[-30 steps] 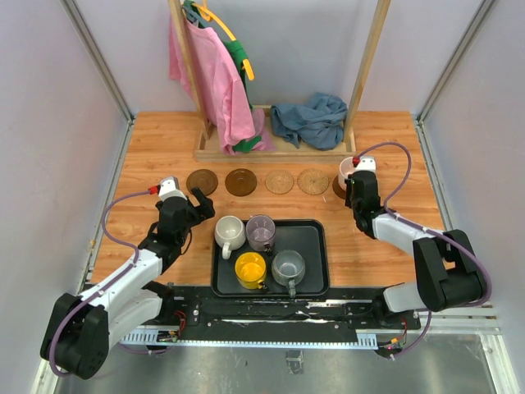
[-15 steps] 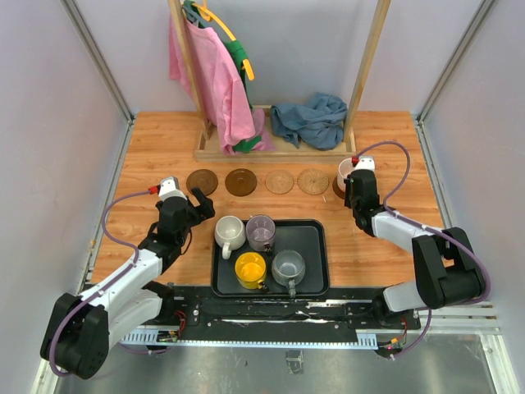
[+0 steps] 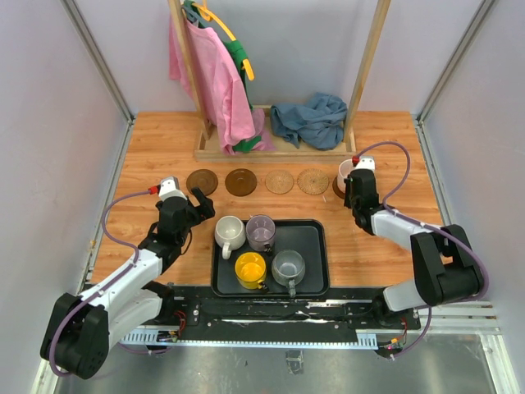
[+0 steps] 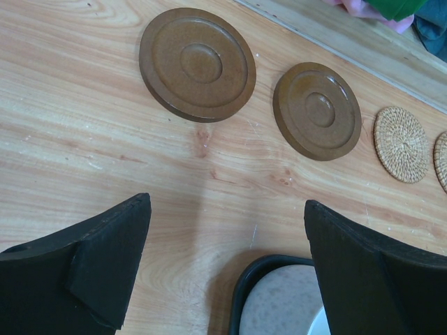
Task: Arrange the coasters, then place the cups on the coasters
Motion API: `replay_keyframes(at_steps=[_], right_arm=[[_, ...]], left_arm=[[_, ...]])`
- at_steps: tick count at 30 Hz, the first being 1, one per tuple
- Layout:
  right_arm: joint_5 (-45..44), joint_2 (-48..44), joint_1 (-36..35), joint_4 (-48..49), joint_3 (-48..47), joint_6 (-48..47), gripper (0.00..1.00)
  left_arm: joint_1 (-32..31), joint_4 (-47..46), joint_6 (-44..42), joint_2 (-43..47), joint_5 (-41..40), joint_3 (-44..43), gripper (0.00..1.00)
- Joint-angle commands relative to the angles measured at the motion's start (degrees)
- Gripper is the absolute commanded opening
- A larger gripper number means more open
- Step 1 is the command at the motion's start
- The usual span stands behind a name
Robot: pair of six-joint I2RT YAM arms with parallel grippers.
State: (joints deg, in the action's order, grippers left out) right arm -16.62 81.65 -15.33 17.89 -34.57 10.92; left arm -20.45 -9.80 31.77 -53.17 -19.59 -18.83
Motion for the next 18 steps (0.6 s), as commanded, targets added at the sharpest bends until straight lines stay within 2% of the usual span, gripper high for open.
replay_keyframes(at_steps=[1, 5, 10, 13, 18], right_arm=[[-1.2, 0.8, 1.1, 2.6, -3.6, 1.9, 0.01], [-1.3, 1.1, 1.1, 2.2, -3.8, 2.6, 0.01], [-1.5, 0.8, 1.0, 1.7, -3.6, 3.3, 0.07], [-1.7, 0.7, 1.1, 1.1, -3.7, 3.7, 0.13], [-2.0, 0.3, 1.1, 0.0, -3.2, 4.4, 0.3]], left_arm=[[-0.3, -1.6, -0.1, -0.2, 0.1, 0.4, 0.94], [-0.3, -1.3, -0.2, 0.1, 0.0, 0.4, 0.94], [-0.3, -1.2, -0.3, 0.3, -0.2, 0.4, 0.94], [-0.3, -1.2, -0.3, 0.3, -0.1, 0.4, 0.94], [-0.3, -1.1, -0.4, 0.3, 0.0, 0.5, 0.94]])
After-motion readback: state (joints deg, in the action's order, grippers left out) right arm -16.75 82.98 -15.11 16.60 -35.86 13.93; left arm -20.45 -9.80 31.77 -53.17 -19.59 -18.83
